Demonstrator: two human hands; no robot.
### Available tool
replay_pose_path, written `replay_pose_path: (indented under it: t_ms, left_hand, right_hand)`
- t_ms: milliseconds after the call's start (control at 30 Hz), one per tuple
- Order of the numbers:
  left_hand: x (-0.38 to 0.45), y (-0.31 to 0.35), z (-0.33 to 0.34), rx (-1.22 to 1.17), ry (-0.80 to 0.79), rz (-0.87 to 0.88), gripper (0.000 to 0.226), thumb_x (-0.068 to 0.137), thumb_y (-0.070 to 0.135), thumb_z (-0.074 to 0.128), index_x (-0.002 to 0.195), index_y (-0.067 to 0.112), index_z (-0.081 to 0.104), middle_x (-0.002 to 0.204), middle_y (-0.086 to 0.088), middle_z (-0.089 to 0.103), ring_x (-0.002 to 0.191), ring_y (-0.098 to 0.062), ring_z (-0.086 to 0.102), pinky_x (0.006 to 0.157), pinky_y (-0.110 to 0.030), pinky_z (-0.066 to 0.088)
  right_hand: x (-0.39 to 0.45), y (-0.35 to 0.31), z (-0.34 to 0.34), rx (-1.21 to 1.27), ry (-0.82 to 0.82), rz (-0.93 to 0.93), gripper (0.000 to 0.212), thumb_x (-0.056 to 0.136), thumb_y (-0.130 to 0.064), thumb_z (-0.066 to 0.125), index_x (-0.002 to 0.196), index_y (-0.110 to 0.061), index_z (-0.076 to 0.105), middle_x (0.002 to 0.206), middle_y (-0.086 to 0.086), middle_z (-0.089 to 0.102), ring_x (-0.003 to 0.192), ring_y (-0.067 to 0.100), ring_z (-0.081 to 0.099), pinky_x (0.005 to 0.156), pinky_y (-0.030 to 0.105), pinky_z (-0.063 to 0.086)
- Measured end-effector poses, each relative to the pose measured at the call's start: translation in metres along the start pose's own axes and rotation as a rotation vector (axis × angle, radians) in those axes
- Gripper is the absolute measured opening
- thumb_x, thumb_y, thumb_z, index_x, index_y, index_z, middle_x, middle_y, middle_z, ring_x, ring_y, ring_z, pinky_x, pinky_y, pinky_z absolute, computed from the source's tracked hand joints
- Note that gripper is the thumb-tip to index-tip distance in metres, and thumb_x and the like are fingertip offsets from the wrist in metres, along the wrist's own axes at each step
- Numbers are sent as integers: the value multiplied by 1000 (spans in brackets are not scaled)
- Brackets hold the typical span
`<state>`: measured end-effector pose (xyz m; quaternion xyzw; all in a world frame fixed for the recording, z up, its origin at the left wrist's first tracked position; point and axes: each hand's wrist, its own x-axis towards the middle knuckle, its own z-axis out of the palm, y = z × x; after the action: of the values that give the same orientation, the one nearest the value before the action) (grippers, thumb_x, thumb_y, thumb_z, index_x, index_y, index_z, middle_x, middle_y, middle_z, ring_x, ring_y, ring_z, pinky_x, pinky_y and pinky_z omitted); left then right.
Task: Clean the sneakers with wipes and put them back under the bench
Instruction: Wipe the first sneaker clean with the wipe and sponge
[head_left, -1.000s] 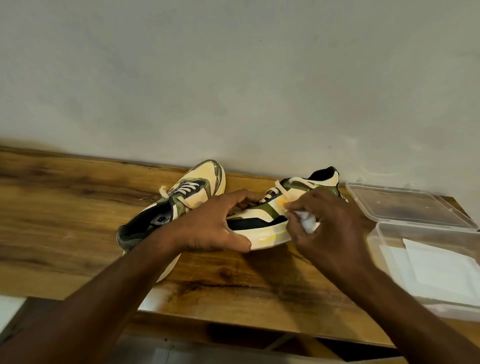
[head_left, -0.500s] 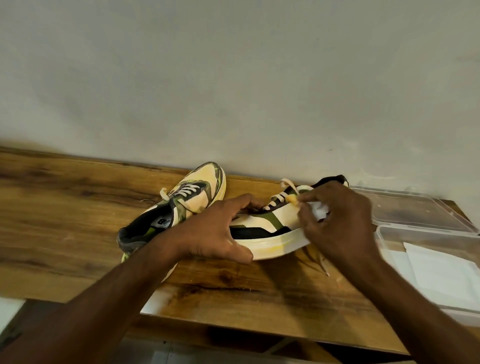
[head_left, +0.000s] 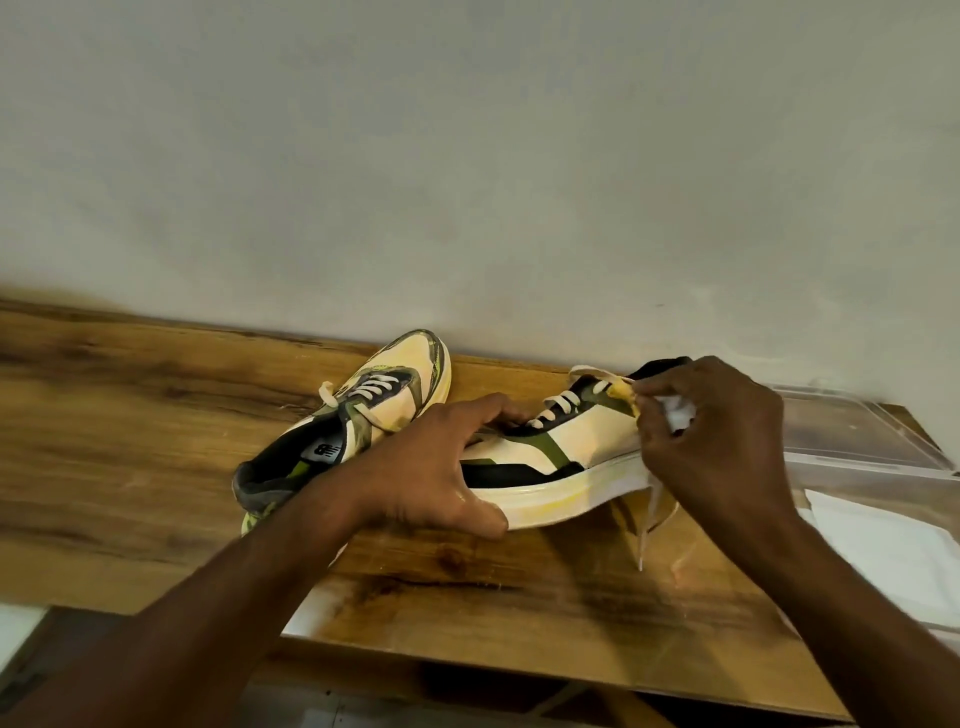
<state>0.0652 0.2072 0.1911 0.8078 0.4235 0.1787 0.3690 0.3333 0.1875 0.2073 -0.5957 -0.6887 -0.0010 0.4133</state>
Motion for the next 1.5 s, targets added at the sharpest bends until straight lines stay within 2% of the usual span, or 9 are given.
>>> replay_pose_path:
  t_ms: [100, 267, 467, 633, 833, 1000, 1167, 1400, 1500]
  left_hand:
    - [2, 1, 3, 42, -5, 16, 97, 56, 48, 85, 144, 39, 48, 137, 24, 57, 126, 1, 57, 108, -36, 51]
    - [2, -1, 8, 64, -6, 64, 103, 57, 43, 91, 148, 38, 44, 140, 21, 56, 129, -5, 57, 106, -39, 53]
    - [2, 1, 9, 108, -8, 70, 102, 54, 49, 87, 146, 38, 44, 138, 23, 54, 126, -2, 56, 106, -37, 52]
    - [2, 2, 11, 142, -6, 97, 107, 54, 48, 91, 148, 38, 41, 137, 21, 53, 125, -5, 57, 103, -38, 53]
    - [2, 4, 14, 202, -9, 82, 109, 51, 57, 84, 148, 43, 37, 137, 23, 49, 124, -8, 55, 101, -40, 54]
    - [2, 3, 15, 247, -19, 95, 113, 49, 56, 87, 149, 43, 35, 138, 23, 46, 124, -8, 53, 101, -39, 53]
    - [4, 0, 13, 184, 1, 97, 106, 53, 53, 85, 147, 42, 39, 135, 22, 51, 122, -7, 57, 100, -38, 54]
    - [2, -8, -6, 30, -34, 15, 99, 60, 32, 92, 146, 42, 44, 137, 20, 60, 125, -3, 60, 106, -37, 54]
    - [-1, -12, -15, -46, -69, -22, 97, 64, 29, 90, 149, 38, 45, 143, 18, 58, 132, 0, 56, 115, -34, 47]
  right_hand:
    - [-9, -10, 5, 24, -13, 17, 20, 79, -3, 80, 94, -17, 80, 95, -2, 72, 83, 15, 66, 74, 39, 60]
    - [-26, -38, 21, -31, -246, -105, 25, 80, -3, 81, 101, -15, 81, 94, -4, 70, 82, 6, 56, 74, 6, 36]
    - [-6, -10, 2, -142, -142, 9, 21, 80, -3, 78, 99, -13, 80, 97, 6, 71, 86, 23, 67, 75, 40, 59]
    - [-24, -41, 14, -142, -346, -109, 21, 84, -1, 74, 98, -14, 82, 93, 4, 68, 77, 18, 63, 67, 33, 56]
    - [-4, -15, 2, -165, -240, 16, 23, 82, -3, 77, 100, -16, 83, 102, 5, 77, 86, 21, 69, 78, 30, 54]
    - [-22, -39, 8, -122, -369, -83, 24, 82, 1, 76, 97, -16, 83, 91, 6, 74, 78, 20, 67, 70, 37, 60]
    - [-1, -11, -7, -230, -233, 37, 24, 76, -2, 80, 96, -14, 83, 96, 9, 77, 81, 23, 67, 77, 28, 48]
    - [-38, -47, 12, -31, -298, -164, 25, 84, -4, 79, 104, -18, 80, 96, -3, 71, 84, 10, 63, 71, 26, 56]
    - [-22, -27, 7, -12, -177, -109, 25, 80, -1, 82, 101, -15, 81, 95, -1, 73, 84, 14, 66, 74, 27, 54]
